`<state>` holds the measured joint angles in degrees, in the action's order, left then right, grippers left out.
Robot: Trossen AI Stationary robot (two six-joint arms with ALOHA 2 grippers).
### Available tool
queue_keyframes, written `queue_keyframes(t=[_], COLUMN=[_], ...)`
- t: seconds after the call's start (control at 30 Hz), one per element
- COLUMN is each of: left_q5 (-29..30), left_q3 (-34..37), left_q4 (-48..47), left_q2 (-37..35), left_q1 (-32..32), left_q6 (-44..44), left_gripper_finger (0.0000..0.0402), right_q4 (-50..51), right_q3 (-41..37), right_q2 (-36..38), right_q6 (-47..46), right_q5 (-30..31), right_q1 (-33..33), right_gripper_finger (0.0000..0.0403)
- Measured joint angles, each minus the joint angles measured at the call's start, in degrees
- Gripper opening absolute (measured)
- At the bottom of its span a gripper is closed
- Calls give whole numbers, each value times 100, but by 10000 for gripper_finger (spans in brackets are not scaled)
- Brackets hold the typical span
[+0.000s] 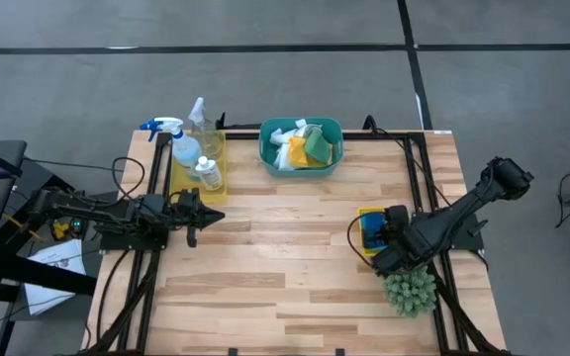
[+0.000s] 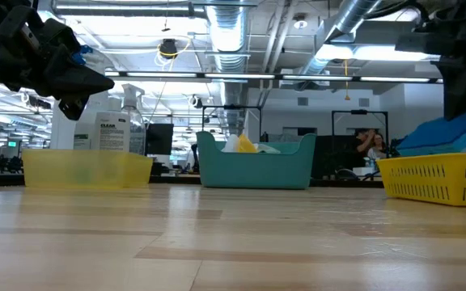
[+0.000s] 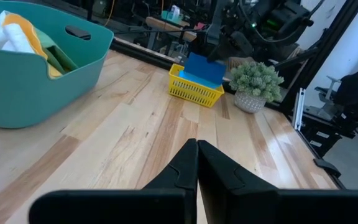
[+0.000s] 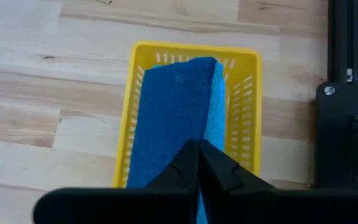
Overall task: Pick & Place Kitchen Items
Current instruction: Put the blue sponge into the right yellow bin
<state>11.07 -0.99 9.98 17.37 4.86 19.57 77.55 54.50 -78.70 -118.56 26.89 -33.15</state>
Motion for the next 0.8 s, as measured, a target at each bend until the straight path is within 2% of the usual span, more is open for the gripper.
queue_keyframes(t=[0.8], left_q5=[-2], left_q3=[0], left_q4=[139], left_q2=[0], left_q1=[0], left_q6=[0], left_gripper_finger=[3], right_q4=[-27], right_q3=[-42], right_q2=[-15], right_q6=[31], right_q5=[141], right_q1=[-2], right_gripper_finger=[0])
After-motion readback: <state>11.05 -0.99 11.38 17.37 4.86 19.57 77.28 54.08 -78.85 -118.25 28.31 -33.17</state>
